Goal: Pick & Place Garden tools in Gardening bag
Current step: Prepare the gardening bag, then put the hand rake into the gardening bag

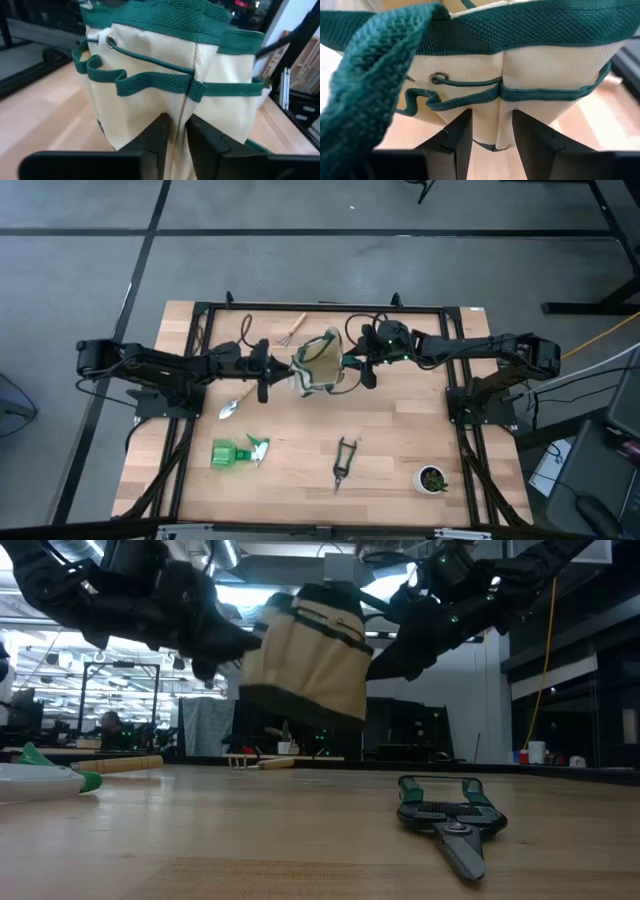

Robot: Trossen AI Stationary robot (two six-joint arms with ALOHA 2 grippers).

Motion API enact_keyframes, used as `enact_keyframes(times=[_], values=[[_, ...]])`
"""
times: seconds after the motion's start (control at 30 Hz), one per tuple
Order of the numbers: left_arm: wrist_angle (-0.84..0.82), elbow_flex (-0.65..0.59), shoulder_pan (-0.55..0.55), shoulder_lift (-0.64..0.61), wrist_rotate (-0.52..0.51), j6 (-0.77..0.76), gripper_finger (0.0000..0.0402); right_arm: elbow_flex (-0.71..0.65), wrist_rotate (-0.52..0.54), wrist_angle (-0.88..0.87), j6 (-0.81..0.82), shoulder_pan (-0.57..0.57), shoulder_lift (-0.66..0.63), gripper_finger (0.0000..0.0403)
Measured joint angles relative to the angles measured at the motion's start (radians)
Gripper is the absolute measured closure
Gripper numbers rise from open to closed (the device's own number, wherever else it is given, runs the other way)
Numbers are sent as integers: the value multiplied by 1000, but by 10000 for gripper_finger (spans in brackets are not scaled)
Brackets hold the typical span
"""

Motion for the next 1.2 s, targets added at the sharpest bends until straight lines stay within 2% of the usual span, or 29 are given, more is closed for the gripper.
enact_keyframes(times=[0.27,0.33,0.47,0.8,1.07,1.2], values=[[5,0,-66,126,-63,-67,246,0,0,-91,0,23,0,259],[5,0,-71,137,-49,-94,227,0,0,-114,0,27,0,259],[4,0,-63,112,43,-144,201,0,0,-194,6,28,0,259],[-122,0,-56,31,156,-141,196,0,0,-409,33,27,0,259],[-161,0,-23,-110,157,-106,196,0,4,-566,61,27,0,259],[-208,0,13,-184,113,-61,196,0,80,-605,69,26,0,259]])
